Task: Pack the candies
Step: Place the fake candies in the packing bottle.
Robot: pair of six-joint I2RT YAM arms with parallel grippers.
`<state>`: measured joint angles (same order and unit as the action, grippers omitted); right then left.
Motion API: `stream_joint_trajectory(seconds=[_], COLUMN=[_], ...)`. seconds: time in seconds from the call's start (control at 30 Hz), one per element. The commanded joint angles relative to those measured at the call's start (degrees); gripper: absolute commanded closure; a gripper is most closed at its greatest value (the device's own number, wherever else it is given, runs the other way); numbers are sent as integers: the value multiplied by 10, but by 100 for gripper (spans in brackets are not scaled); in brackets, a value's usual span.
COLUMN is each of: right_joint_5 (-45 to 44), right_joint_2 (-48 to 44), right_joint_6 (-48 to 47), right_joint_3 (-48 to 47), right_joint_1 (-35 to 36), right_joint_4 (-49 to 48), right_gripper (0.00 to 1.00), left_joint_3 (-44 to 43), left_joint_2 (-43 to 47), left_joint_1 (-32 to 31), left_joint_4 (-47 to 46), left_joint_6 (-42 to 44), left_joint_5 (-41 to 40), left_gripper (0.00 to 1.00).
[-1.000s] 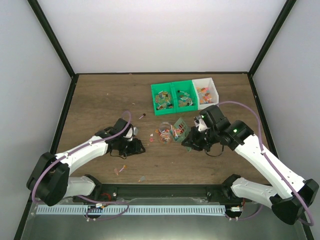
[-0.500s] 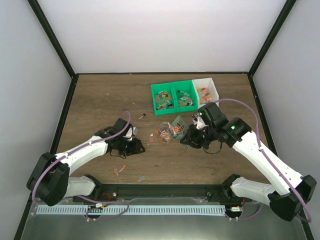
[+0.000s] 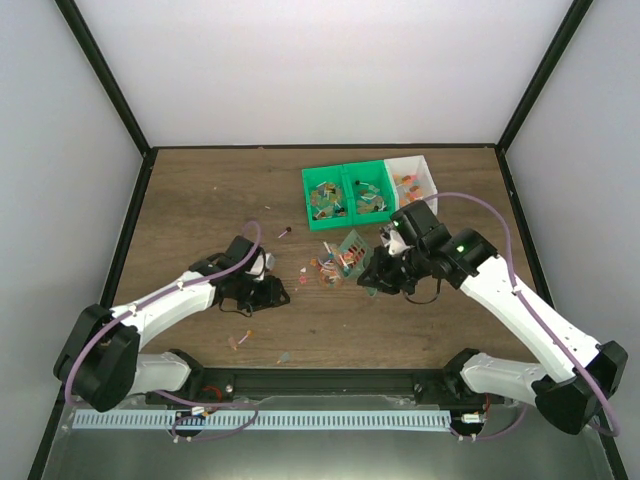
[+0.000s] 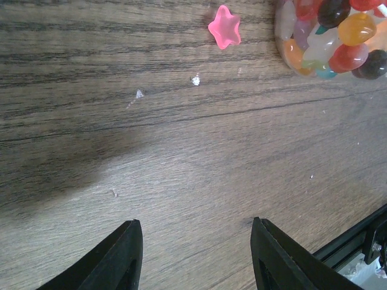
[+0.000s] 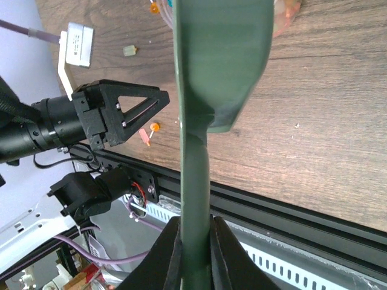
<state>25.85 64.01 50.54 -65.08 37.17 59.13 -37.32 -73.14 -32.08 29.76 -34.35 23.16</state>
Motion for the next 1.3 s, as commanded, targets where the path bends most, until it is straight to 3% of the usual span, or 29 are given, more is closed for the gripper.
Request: stream_joint_trajectory(seconds=[0.0,0.83,1.27], right_joint_5=[-9,-23,-45], right_joint_2=[2,-16,26], right_joint_6=[-5,9,-6], right_joint_3=[-49,-29,-66], right_joint_1=[18,21,21], right_joint_4=[23,43,79], right_gripper=[99,99,99], left_joint_3=[9,25,22], left_joint_2=[-7,-6,-3], left_joint_1=[4,9,10], left_joint_4=[-15,-29,-22], left_joint_6=[3,1,2], left_joint_5=[6,17,9], left_gripper=[49,49,49])
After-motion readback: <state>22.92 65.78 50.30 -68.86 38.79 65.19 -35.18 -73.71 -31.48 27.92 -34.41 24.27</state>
